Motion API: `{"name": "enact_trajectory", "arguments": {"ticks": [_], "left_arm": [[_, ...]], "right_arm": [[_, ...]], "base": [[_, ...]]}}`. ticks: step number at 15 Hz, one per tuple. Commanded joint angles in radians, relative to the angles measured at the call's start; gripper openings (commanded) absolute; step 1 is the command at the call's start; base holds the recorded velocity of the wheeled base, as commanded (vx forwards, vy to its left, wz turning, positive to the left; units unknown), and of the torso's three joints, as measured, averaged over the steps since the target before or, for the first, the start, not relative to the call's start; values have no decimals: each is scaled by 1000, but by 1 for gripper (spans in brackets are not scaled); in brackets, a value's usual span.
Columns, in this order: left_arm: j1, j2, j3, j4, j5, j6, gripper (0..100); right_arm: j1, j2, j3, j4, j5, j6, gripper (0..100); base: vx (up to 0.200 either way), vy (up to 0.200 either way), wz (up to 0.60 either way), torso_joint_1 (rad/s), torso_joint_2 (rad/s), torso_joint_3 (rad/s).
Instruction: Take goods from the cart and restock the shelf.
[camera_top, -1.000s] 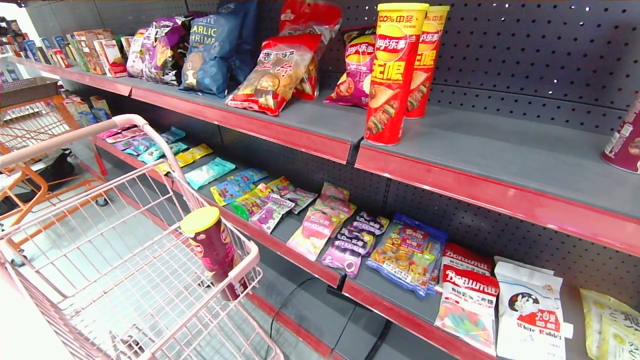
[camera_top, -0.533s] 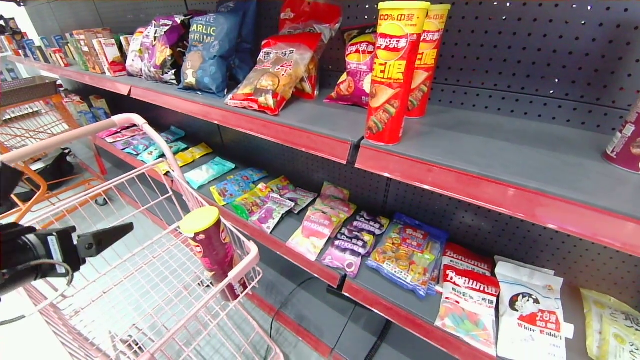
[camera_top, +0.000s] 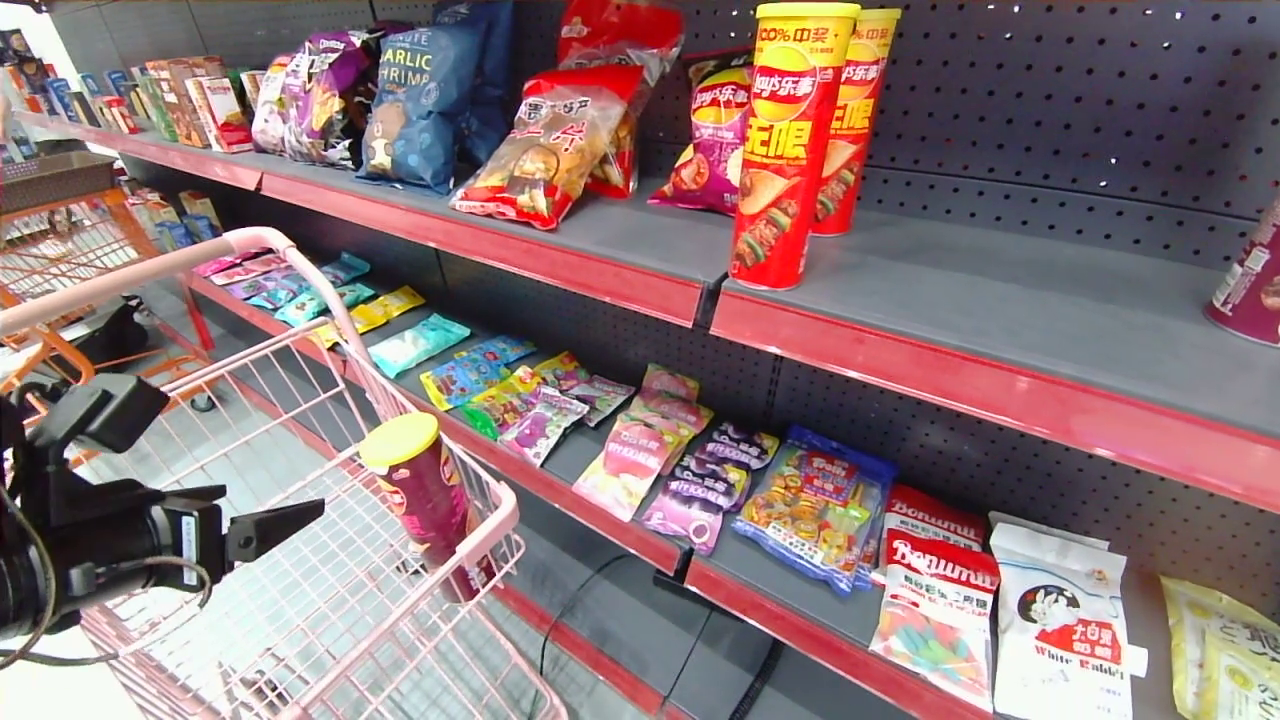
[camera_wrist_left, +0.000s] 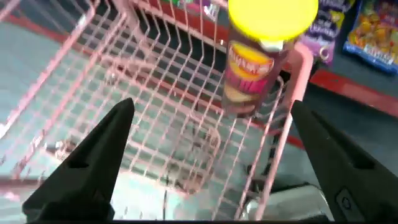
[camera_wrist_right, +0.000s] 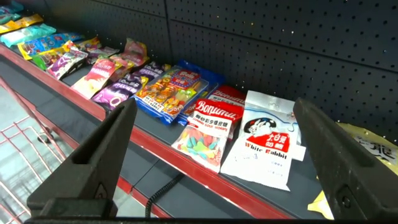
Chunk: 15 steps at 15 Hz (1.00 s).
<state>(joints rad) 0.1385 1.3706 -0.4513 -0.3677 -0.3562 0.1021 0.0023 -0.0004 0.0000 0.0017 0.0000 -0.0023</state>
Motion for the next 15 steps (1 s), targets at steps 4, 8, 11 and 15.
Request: {"name": "enact_trajectory", "arguments": {"ticks": [4, 8, 11, 15], "left_arm": [[-53, 160, -1, -111, -70, 74, 100], [-63, 254, -37, -128, -112, 123, 100], [-74, 340, -55, -211, -125, 157, 100], [-105, 429, -76, -274, -184, 165, 100]], "right_arm": [[1, 0, 0, 0, 0, -5, 100], [1, 0, 0, 0, 0, -5, 100], [2, 0, 0, 0, 0, -5, 100], [1, 0, 0, 0, 0, -5, 100]], "base": [[0, 0, 0, 0, 0, 0], [0, 0, 0, 0, 0, 0], [0, 0, 0, 0, 0, 0], [0, 0, 0, 0, 0, 0]]}}
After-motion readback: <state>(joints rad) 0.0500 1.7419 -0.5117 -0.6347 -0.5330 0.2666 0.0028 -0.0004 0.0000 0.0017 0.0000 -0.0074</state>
